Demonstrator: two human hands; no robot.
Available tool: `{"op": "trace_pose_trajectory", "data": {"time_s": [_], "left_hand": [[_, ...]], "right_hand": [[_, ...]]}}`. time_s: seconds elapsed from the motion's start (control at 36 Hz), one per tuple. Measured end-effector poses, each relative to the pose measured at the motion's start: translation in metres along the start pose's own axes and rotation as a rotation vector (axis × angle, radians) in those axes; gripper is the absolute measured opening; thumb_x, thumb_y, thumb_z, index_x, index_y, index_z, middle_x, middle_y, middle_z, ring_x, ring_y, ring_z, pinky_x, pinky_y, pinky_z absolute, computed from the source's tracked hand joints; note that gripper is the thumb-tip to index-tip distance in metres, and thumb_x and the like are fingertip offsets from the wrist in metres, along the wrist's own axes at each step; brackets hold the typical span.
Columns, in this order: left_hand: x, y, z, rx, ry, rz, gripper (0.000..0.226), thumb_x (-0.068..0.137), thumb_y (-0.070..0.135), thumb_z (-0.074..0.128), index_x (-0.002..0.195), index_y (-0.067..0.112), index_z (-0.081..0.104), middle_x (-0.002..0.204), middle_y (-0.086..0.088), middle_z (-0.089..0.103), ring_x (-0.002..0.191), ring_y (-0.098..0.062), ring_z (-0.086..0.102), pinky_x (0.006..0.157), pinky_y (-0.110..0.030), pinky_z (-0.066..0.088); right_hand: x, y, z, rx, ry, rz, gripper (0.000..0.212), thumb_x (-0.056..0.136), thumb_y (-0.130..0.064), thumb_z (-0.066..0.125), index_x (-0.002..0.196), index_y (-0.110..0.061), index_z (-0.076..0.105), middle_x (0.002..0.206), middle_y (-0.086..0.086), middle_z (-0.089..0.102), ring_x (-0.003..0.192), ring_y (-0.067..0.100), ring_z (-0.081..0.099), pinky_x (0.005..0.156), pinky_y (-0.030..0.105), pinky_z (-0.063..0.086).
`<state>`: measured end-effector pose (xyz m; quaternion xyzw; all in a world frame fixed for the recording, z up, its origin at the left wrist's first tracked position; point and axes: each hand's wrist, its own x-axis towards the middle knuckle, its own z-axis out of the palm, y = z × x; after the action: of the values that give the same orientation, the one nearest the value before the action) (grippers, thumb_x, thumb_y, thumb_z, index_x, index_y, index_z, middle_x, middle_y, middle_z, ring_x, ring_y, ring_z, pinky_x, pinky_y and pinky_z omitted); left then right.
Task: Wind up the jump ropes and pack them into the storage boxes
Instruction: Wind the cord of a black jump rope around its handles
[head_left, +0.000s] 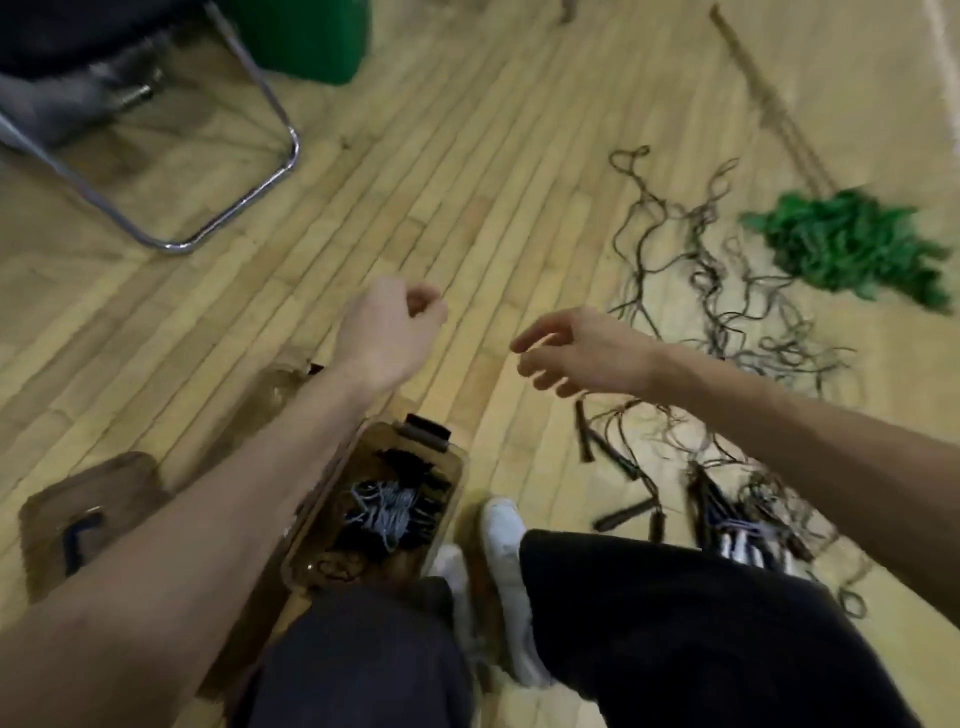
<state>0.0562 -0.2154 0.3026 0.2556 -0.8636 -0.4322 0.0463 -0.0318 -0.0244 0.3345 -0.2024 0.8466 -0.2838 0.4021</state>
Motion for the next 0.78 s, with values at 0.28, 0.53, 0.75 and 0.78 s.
{"op": "trace_pose_trajectory", "data": {"time_s": [0.28,0.53,0.75,0.78], "left_hand": [[-0.058,0.085,0.204,0.159,-0.386,0.058,0.016,0.097,0.034,0.061,0.083,0.029,0.058,0.073,0.004,0.065,0.068,-0.014,0.065,0.057,-0.029,0.050],[-0.019,-0.003,0.380,0.226,-0.466,-0.366,0.007,0.097,0.028,0.063,0.100,0.023,0.060,0.083,0.001,0.069,0.068,-0.014,0.068,0.064,-0.032,0.061],[0.061,-0.064,0.469,0.143,-0.268,-0.472,0.017,0.098,0.034,0.060,0.100,0.026,0.045,0.090,0.002,0.058,0.088,-0.021,0.064,0.082,-0.042,0.058],[0.067,-0.071,0.477,0.137,-0.251,-0.473,0.019,0.099,0.035,0.059,0.100,0.026,0.043,0.088,0.002,0.057,0.088,-0.022,0.065,0.083,-0.043,0.058]], "right_hand": [[-0.114,0.199,-0.019,0.652,0.252,0.276,0.019,0.101,-0.017,0.060,0.119,-0.013,0.058,0.091,0.012,0.076,0.077,0.027,0.072,0.072,0.041,0.057],[-0.049,0.359,0.041,0.709,0.241,0.536,0.010,0.100,-0.011,0.058,0.108,-0.011,0.063,0.097,0.012,0.071,0.080,0.020,0.066,0.079,0.037,0.057],[0.089,0.400,0.051,0.279,0.248,0.419,0.034,0.103,-0.019,0.054,0.136,-0.018,0.058,0.131,0.000,0.062,0.120,0.016,0.058,0.092,0.023,0.045],[0.105,0.402,0.053,0.220,0.272,0.410,0.034,0.102,-0.018,0.055,0.136,-0.017,0.058,0.131,0.003,0.062,0.119,0.018,0.058,0.093,0.026,0.047]]}}
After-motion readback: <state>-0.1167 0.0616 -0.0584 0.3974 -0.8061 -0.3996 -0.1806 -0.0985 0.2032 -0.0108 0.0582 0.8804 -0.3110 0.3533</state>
